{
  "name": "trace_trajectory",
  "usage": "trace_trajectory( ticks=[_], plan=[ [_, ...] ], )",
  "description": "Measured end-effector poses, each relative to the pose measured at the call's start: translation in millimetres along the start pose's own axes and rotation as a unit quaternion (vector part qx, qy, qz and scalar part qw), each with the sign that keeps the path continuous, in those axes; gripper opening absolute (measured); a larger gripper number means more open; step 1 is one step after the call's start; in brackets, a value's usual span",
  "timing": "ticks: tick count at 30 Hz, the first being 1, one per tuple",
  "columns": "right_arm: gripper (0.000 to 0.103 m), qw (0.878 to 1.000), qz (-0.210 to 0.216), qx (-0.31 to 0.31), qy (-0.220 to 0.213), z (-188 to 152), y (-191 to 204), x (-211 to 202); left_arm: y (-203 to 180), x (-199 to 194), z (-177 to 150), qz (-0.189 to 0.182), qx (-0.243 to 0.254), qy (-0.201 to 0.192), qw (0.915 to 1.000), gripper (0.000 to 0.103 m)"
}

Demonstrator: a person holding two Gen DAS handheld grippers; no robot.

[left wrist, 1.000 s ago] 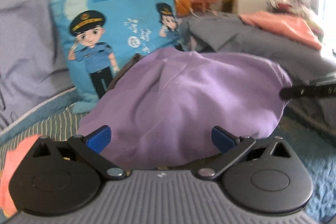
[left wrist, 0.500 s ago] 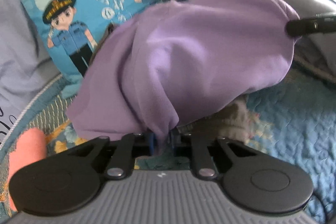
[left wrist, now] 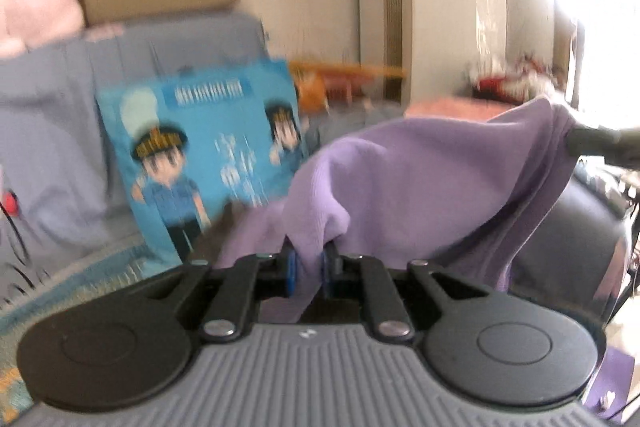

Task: Fold clothes
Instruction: 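Lift the sweatshirt with both grippers, shaking it out above the bed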

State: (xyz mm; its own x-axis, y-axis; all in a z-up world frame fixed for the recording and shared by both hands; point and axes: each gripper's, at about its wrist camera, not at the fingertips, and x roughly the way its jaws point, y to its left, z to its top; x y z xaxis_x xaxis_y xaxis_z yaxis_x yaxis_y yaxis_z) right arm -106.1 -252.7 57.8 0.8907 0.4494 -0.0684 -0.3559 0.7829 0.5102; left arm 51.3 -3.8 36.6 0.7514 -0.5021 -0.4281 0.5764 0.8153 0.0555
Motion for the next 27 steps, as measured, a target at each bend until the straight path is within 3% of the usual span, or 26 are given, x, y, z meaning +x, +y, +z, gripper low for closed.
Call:
trace_trajectory(
  ticks=[8, 15, 22, 27],
  plan=[
    [0.002, 0.995, 0.065, -0.045, -0.060, 91, 113, -43, 2, -141, 86, 0.049, -0.010, -0.079, 0.9956, 0.013],
    [0.002, 0.991, 0.094, -0.012, -0.094, 121, 168, -78, 1, -267, 132, 0.122, 0.003, -0.125, 0.9846, 0.013],
    [0.002, 0.990, 0.119, 0.031, -0.066, 117, 190, -74, 15, -342, 117, 0.183, 0.024, -0.092, 0.9785, 0.014],
    [0.002, 0.993, 0.107, 0.040, -0.009, 85, 191, -37, 25, -353, 68, 0.214, 0.019, -0.025, 0.9764, 0.015]
  ],
)
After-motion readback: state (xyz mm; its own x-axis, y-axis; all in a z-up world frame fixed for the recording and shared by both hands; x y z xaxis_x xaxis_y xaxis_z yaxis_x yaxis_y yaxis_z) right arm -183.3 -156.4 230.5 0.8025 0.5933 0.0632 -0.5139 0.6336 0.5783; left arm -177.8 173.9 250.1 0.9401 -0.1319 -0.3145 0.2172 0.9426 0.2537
